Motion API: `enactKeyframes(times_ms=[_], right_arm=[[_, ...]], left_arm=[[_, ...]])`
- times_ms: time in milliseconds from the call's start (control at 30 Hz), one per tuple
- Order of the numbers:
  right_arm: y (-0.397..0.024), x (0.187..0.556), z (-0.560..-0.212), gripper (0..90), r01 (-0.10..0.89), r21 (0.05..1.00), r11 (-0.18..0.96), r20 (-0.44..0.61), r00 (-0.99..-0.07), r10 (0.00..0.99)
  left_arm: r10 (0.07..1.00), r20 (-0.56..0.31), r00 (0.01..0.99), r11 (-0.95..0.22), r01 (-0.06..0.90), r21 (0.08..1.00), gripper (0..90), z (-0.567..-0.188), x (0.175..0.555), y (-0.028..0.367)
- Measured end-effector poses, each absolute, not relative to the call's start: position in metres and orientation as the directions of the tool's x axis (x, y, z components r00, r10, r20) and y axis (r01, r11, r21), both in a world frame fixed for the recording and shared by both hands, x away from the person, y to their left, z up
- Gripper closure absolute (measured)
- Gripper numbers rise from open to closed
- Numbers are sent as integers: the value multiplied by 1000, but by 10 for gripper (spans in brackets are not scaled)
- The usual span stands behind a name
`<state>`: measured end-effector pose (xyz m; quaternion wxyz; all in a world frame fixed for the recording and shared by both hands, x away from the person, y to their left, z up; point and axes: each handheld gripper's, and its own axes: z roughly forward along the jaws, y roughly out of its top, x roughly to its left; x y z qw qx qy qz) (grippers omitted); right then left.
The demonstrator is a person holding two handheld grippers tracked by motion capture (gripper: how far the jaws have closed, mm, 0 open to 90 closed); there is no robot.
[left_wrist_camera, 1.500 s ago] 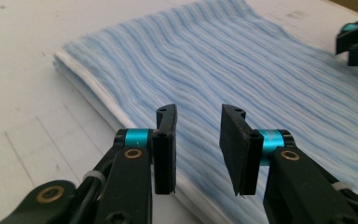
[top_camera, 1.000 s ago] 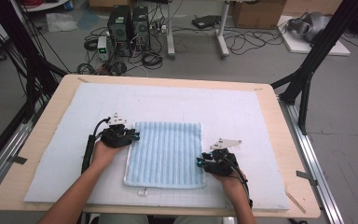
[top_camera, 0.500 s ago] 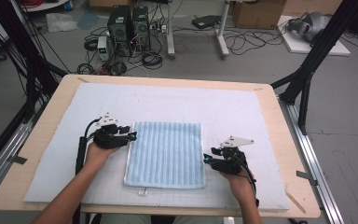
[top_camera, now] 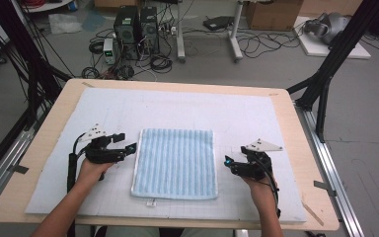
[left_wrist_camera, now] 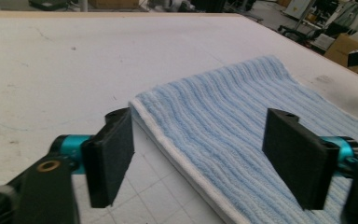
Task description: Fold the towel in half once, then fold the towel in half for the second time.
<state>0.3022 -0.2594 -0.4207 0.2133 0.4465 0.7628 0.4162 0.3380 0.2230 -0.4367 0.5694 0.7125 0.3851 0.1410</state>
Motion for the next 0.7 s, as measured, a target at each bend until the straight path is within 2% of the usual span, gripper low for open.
enactKeyframes(times_ms=[67, 167, 700], right_arm=[[-264, 304, -420, 109, 504, 835, 222, 41, -458, 888], [-271, 304, -417, 108, 484, 856, 181, 56, -435, 898], [-277, 303, -417, 108, 483, 853, 199, 28, -423, 906]], left_arm=[[710, -218, 670, -57, 364, 930, 205, -434, 335, 224], [701, -202, 684, -61, 340, 938, 196, -433, 332, 226], [719, -192, 668, -72, 346, 936, 205, -434, 334, 226]])
